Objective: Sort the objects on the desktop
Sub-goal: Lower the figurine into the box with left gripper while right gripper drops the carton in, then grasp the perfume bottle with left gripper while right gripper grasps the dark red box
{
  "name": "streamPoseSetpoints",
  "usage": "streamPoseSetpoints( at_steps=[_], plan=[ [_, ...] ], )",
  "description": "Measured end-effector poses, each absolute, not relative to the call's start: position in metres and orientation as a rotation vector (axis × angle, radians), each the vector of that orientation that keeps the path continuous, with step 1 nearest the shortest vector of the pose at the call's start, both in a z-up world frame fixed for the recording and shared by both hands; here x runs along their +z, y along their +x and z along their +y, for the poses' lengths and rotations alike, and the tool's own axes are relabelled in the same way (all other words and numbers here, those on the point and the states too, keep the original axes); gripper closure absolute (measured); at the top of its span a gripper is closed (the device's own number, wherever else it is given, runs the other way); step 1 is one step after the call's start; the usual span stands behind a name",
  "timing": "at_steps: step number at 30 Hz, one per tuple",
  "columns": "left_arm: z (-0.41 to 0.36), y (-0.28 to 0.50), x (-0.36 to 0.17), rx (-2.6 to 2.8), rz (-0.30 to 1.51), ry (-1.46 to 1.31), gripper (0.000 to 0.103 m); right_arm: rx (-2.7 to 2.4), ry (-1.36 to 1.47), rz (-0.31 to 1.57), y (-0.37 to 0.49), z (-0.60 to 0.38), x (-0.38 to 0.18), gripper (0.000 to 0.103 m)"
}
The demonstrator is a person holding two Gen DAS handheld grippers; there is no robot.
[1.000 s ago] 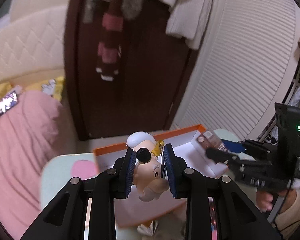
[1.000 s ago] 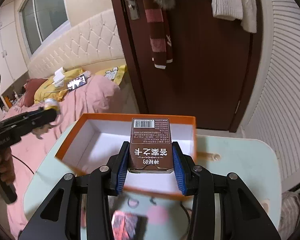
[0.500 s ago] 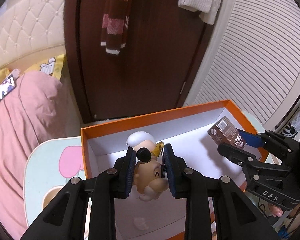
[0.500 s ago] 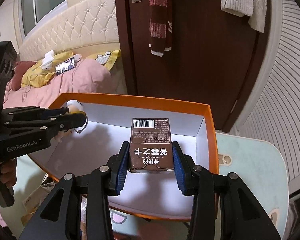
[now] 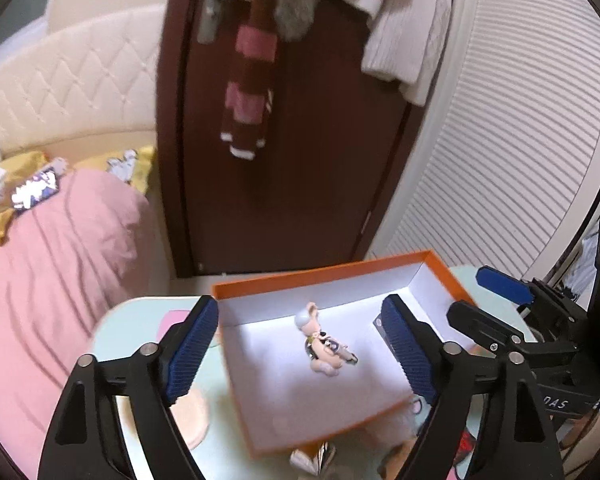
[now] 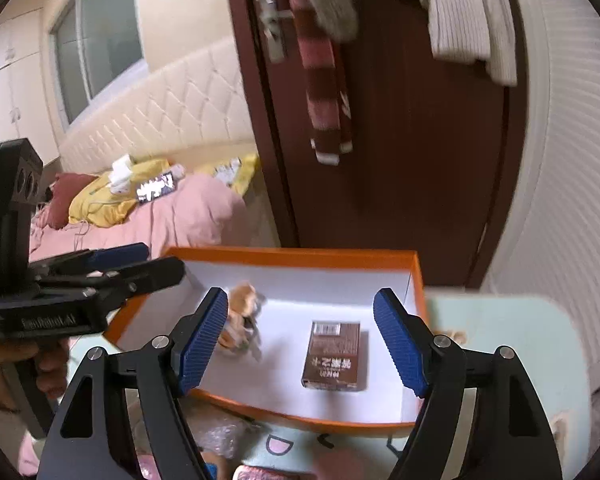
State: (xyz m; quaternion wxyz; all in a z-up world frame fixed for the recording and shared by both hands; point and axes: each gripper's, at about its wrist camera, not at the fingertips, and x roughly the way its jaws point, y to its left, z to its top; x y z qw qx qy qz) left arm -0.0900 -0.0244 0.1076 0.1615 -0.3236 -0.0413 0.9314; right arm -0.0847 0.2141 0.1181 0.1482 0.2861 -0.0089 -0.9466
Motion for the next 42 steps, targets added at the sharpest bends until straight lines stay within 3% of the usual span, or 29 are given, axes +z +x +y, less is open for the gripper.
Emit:
streamPoseSetpoints(
  at_steps=[5,12,21,24,27,29,42],
  plan=[
    [-0.047,-0.047,0.112,2.728,-0.099,-0.972,0.016,-2.717,0.814,0.036,-0.053,0.213,0.133,0.027],
    [-0.061,0.021,0.064,2.741,-0.155,-1.074,0.016,-2.671,0.974,0.043,-0.001,0.223,0.113,0.027],
    [-0.039,0.058,0.001,2.724,0.034,-1.275,0.016,-2.58,1.291,0.002,0.033,0.235,0.056,0.027],
    [-0.036,0.057,-0.004,2.751,0.091,-1.257,0.003,-2.603,1.316,0.034,0.036,0.235,0.044,0.026],
    [-0.039,0.057,-0.008,2.77,0.069,-1.232,0.0,-2.637,1.326,0.133,0.032,0.229,0.035,0.015],
    [-0.04,0.058,-0.009,2.773,0.071,-1.215,0.0,-2.637,1.331,0.158,0.03,0.226,0.03,0.0],
    [-0.039,0.063,-0.01,2.772,0.075,-1.193,0.0,-2.626,1.338,0.165,0.031,0.228,0.036,0.0]
  ],
)
